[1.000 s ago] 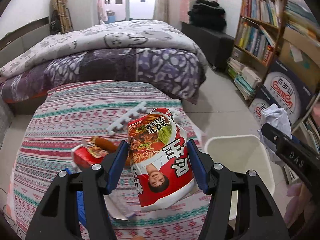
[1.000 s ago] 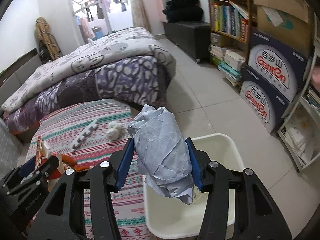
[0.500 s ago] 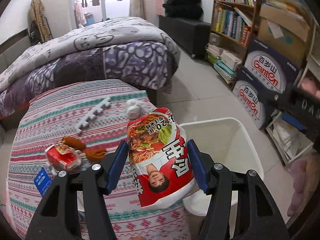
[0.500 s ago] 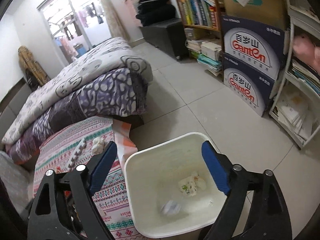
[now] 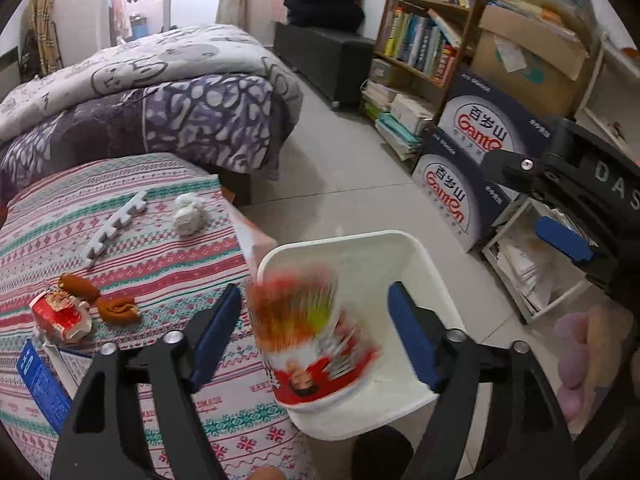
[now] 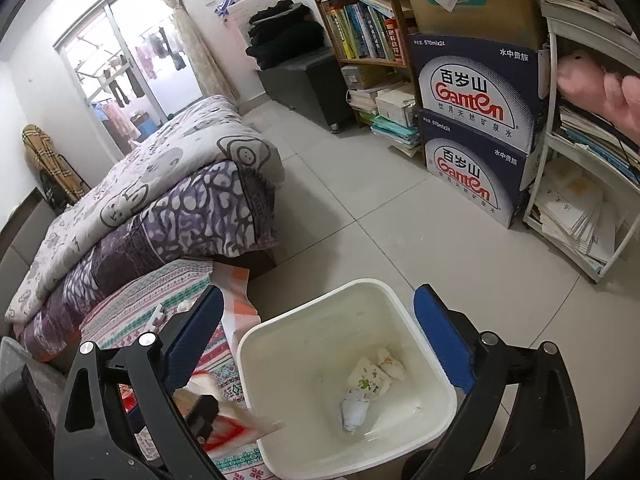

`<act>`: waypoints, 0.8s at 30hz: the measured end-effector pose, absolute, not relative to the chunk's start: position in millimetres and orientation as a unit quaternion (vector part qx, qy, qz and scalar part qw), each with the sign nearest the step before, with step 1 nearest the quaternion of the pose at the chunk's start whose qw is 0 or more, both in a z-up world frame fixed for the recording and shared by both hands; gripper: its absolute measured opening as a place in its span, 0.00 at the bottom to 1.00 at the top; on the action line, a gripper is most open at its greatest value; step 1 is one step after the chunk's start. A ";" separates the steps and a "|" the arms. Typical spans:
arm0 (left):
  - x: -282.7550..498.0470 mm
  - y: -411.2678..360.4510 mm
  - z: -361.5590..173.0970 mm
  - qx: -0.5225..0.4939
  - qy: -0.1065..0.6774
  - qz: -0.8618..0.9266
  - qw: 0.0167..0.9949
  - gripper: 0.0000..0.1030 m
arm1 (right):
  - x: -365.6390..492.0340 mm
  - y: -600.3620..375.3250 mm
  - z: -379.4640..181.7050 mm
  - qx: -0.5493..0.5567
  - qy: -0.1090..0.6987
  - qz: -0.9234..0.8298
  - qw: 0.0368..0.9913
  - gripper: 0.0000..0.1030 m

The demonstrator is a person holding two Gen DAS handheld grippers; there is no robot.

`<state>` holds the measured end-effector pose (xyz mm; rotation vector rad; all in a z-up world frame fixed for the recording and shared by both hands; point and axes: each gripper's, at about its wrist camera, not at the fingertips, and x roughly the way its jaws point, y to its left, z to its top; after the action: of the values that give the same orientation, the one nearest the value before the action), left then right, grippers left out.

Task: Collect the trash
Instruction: 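Carry the bag and grey paper to the bin and release both, then grasp the white plastic strip with the left tool while the right grasps the blue box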

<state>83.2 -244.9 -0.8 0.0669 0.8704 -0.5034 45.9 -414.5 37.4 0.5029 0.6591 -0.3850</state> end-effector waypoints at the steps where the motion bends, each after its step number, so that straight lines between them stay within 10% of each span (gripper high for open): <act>1: 81.6 -245.8 -0.6 0.034 0.414 -0.242 0.877 0.79 | 45.7 -414.6 37.3 0.243 0.318 -0.186 0.897 0.89; 24: 94.8 -159.2 -19.9 0.068 0.447 -0.084 0.888 0.84 | 84.4 -339.2 26.4 0.184 0.379 -0.126 0.898 0.93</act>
<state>94.8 -159.2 -19.9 0.1406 0.9278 -0.1747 84.4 -339.2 26.4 0.3808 0.7845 -0.2610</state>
